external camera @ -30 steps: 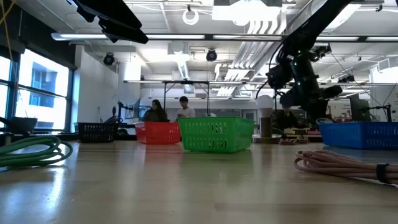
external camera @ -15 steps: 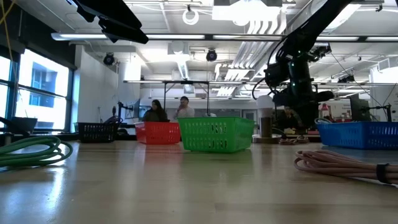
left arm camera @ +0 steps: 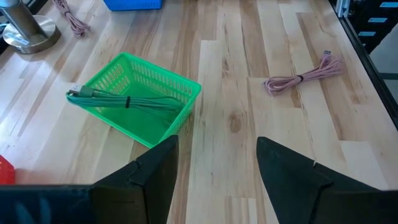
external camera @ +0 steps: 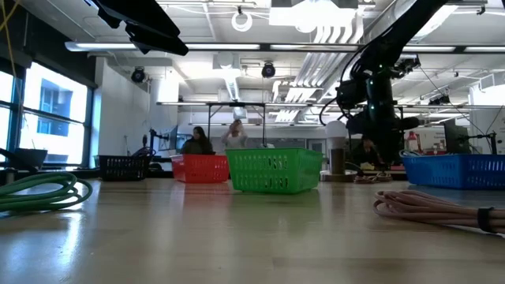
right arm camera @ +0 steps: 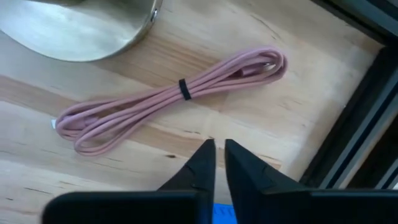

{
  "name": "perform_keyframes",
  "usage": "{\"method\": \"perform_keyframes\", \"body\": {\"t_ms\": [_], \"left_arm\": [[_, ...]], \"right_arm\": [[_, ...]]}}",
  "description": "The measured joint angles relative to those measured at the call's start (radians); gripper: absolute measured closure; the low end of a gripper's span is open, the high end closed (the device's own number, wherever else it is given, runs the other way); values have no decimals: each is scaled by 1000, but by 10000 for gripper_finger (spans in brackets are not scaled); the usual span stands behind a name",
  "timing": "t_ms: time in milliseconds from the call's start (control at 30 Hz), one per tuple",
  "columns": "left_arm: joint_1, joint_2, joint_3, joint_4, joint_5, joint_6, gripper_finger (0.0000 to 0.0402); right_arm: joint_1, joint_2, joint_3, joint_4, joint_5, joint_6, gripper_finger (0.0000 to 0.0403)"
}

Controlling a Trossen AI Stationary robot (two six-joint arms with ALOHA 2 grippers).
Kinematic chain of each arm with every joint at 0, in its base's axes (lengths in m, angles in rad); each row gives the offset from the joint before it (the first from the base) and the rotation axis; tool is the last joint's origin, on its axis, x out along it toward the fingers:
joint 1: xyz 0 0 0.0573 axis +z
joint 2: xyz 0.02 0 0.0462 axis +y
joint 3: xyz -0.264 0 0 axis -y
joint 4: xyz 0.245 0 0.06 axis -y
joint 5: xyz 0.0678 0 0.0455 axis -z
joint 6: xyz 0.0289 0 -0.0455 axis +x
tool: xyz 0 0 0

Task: Pick & Place USB Port
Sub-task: Put the top pink charger cable into the red basket

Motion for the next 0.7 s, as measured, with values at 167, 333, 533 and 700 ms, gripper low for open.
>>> {"method": "perform_keyframes", "body": {"t_ms": [167, 333, 533, 700], "left_arm": [[0, 0, 0, 0, 0, 0, 190], [0, 0, 0, 0, 0, 0, 190], [0, 0, 0, 0, 0, 0, 190], [0, 0, 0, 0, 0, 0, 190]], "right_arm": [[0, 0, 0, 0, 2, -10, 313], [-1, 0, 0, 21, 14, -19, 259], [-8, 0, 0, 53, 49, -17, 230], [-41, 0, 0, 40, 51, 0, 232]]}}
